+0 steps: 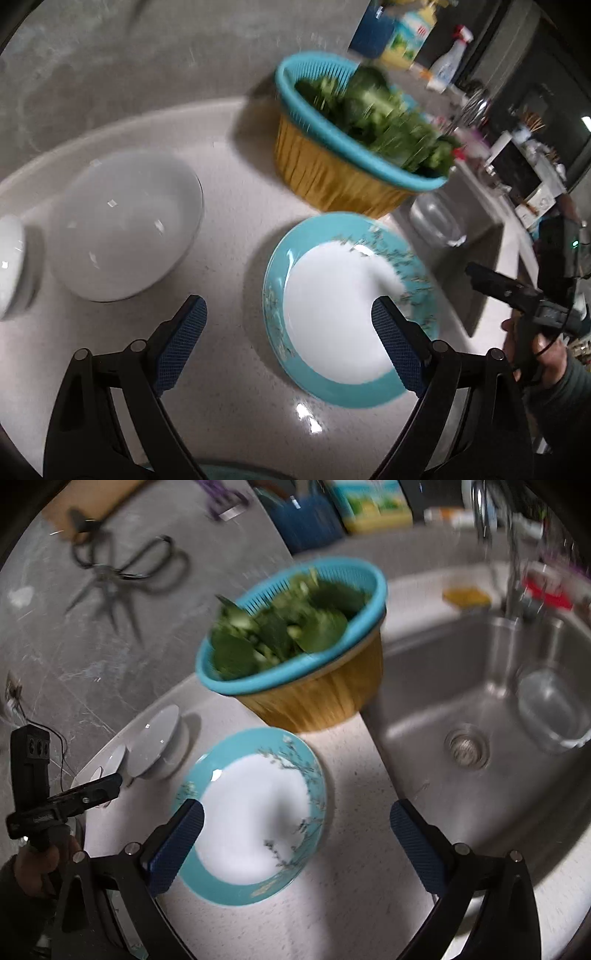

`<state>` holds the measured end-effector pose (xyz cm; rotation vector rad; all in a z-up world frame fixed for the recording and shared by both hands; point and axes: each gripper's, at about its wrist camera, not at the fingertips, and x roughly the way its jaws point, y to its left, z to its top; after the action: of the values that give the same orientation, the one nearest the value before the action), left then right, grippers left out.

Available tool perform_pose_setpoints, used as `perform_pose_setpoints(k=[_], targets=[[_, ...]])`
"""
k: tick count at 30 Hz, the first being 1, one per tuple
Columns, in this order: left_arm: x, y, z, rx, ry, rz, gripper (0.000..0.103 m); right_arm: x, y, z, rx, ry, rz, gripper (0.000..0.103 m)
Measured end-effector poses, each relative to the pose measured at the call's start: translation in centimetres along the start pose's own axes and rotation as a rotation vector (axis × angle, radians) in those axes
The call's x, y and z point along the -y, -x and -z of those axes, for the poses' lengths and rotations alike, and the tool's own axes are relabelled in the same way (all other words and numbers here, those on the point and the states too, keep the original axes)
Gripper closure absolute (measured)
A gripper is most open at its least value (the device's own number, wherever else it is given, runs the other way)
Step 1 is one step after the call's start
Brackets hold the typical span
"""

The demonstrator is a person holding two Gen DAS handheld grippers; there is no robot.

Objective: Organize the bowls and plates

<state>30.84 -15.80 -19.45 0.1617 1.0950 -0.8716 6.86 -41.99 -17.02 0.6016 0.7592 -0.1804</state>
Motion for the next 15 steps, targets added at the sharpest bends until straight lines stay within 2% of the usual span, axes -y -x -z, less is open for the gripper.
perform_pose_setpoints(k=[3, 11, 13, 15], targets=[[-0.3, -1.8, 0.4, -0.034, 0.009, -0.001, 0.012, 0.1, -2.0, -0.6, -0.057, 0.024, -0.059, 0.000], [0.8, -5.5, 0.9, -0.114, -0.030, 0.023, 0.012, 0.6, -5.2, -1.1, -0.148, 0.045, -0.101, 0.000], [0.7, -6.4, 0.9, -0.133, -0.012, 0.016, 0.012, 0.9, -5.8, -1.0, -0.174, 0.035, -0.102, 0.004], [0.6, -7.0, 0.9, -0.141, -0.001, 0.004, 0.012, 1.1, -6.2, -1.0, -0.191, 0.023, -0.104, 0.011]])
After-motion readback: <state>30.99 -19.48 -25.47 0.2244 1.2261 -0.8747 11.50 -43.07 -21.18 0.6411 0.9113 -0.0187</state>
